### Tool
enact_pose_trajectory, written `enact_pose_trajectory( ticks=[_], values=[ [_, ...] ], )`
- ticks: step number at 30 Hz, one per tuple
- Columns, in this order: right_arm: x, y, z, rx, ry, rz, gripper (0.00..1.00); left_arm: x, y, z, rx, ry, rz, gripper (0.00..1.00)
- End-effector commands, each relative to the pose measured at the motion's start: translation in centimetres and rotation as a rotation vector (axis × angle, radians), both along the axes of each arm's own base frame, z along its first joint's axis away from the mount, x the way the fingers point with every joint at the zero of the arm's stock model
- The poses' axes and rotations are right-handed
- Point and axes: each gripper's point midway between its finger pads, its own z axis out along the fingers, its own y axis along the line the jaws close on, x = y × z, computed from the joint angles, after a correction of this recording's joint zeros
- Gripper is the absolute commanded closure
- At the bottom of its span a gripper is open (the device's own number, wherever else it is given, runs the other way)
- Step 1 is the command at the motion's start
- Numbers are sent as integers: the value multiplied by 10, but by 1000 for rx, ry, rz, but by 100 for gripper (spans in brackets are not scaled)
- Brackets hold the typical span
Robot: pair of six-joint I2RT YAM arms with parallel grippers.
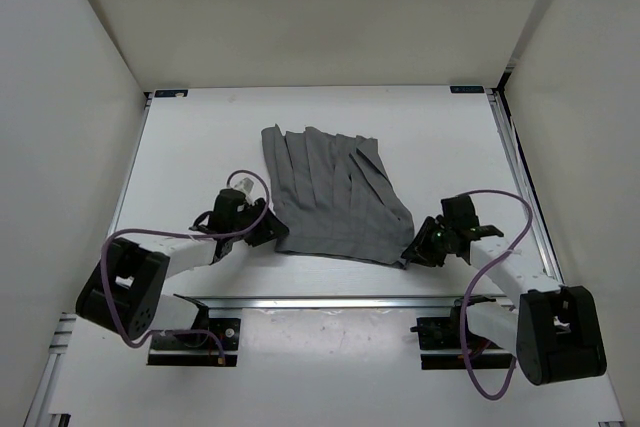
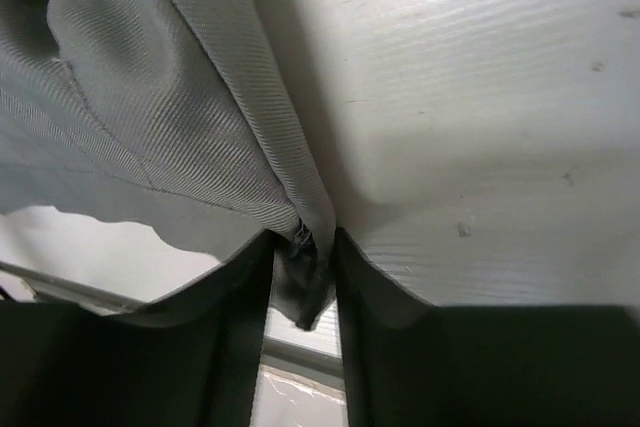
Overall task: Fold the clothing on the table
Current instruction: Flatten the skirt out
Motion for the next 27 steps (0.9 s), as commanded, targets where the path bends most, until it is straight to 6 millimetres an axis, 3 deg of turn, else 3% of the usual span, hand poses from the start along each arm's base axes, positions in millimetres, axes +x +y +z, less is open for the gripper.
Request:
enact_pose_trajectory(
  ticks=[1, 2, 3, 5, 7, 8, 11, 12, 14, 15, 19, 22, 23, 27],
  values=[
    [-1, 1, -9, 8, 13, -7, 72, -14, -13, -11, 2, 50, -59, 47],
    [0, 2, -8, 12, 1, 0, 79, -16, -14, -13, 8, 61, -66, 48],
    [4, 1, -5, 11, -11, -2, 99, -21, -17, -15, 10, 63, -97, 49],
    [15, -3, 1, 2, -38, -1, 100, -33, -17, -25, 8, 110, -138, 58],
    [30, -6, 14, -23, -73, 21, 100, -40, -9, -32, 30, 119, -145, 81],
    [33, -9, 18, -37, -83, 16, 100, -39, -7, -29, 27, 116, -126, 100],
    [48, -13, 35, -79, -138, 32, 100, -35, -1, -11, 65, 57, -118, 100],
    [53, -13, 45, -85, -158, 40, 100, -21, -4, 12, 55, -20, -109, 100],
    [66, -8, 66, -83, -210, 75, 100, -14, -7, 41, 42, -65, -116, 100],
    [65, -6, 71, -87, -208, 93, 100, -3, -10, 67, 10, -122, -113, 100],
    [98, 4, 138, -104, -397, 126, 100, 31, -12, 159, -73, -300, -104, 100],
    [119, 5, 193, -149, -569, 133, 100, 54, -8, 214, -147, -393, -104, 100],
    [125, 2, 216, -170, -639, 125, 100, 62, -5, 222, -179, -400, -99, 100],
    [134, -4, 267, -203, -821, 118, 100, 74, -8, 270, -246, -489, -131, 100]
  ],
)
